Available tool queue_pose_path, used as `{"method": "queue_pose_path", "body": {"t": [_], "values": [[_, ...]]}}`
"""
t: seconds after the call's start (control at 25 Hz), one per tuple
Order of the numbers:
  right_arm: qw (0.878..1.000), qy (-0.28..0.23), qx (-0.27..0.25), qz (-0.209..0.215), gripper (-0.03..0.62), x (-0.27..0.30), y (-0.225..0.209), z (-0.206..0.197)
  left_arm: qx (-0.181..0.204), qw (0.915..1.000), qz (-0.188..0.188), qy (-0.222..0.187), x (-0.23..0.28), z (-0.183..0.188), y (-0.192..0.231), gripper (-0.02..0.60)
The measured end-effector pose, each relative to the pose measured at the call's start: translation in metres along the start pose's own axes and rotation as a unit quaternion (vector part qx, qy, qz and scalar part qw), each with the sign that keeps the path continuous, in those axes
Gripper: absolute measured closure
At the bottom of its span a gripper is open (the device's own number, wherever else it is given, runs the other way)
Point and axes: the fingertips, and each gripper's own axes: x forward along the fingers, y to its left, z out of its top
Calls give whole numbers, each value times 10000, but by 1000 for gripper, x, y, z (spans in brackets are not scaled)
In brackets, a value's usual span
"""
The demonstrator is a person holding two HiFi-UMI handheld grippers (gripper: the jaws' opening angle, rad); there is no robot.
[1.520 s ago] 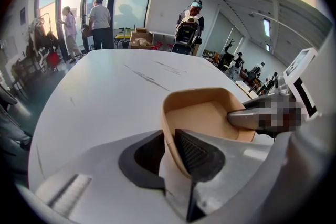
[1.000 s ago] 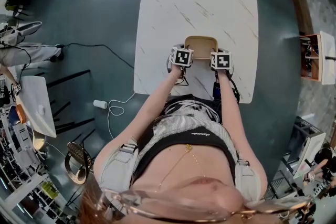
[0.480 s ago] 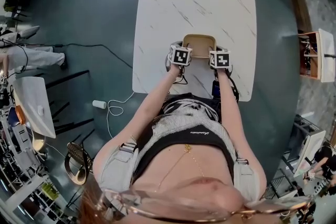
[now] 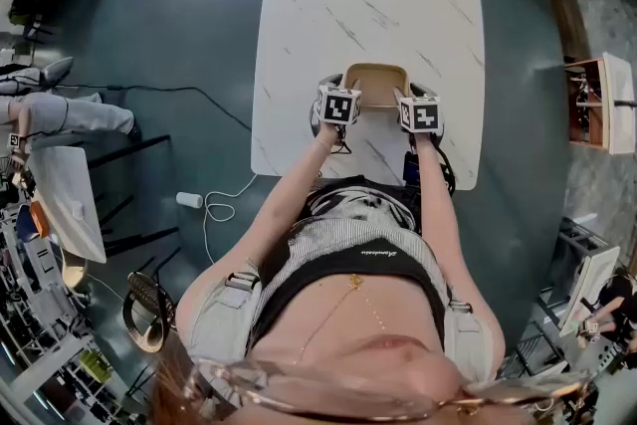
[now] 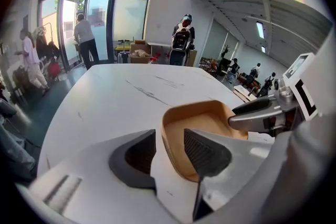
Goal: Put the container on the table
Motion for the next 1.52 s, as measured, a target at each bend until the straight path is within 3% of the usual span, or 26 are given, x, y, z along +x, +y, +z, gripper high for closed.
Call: {"method": "queue_pose_path", "body": {"t": [1.2,1.4,1.52], "values": [[9978,-635,-100,153,379,-59,23,12,-81,9973,-187,-712,-70,18,-34,405],[9956,-839,-203,365,410,-73,29,22,0,9965,-287,-788,-80,23,-42,407],[9911,-1061,-404,691,465,-88,38,31,-9,9955,-411,-852,-84,22,-49,444]]}}
